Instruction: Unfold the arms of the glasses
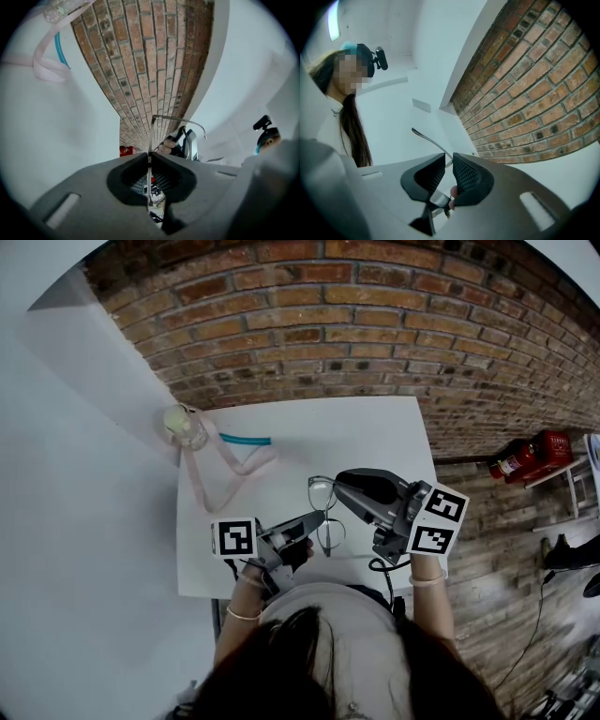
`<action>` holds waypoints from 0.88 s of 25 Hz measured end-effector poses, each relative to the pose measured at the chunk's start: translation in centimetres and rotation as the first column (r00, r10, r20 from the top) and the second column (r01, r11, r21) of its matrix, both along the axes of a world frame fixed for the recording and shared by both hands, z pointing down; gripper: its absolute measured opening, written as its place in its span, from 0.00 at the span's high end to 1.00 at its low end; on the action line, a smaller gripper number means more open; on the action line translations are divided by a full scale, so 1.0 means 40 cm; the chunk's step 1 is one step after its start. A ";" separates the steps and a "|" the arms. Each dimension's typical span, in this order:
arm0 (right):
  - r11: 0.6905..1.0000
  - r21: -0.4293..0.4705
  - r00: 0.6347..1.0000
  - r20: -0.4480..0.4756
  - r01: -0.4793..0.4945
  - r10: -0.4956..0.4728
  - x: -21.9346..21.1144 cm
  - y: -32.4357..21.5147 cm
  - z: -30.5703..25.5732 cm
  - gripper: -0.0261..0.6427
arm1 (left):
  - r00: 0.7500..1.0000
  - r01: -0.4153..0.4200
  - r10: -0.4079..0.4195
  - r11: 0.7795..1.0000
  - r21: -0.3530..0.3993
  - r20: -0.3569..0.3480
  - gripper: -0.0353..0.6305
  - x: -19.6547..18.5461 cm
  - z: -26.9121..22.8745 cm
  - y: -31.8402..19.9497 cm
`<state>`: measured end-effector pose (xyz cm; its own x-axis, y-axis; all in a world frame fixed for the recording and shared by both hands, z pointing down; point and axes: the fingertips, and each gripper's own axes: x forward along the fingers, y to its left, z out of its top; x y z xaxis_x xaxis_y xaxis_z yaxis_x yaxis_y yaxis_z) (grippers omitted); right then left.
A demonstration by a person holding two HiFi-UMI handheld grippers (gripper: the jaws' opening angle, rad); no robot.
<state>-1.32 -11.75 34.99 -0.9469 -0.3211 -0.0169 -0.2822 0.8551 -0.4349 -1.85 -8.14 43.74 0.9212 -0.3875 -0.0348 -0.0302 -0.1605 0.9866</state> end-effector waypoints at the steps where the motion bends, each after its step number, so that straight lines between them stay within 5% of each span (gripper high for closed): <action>1: 1.000 0.001 1.000 0.002 0.001 -0.001 0.000 0.000 -0.002 0.89 | 1.000 0.005 -0.005 1.000 -0.003 0.000 0.91 -0.002 0.002 -0.003; 22: 0.999 0.020 0.999 0.043 0.029 -0.030 -0.003 0.019 -0.032 0.90 | 0.998 0.070 -0.070 0.997 -0.017 0.007 0.91 -0.029 0.012 -0.035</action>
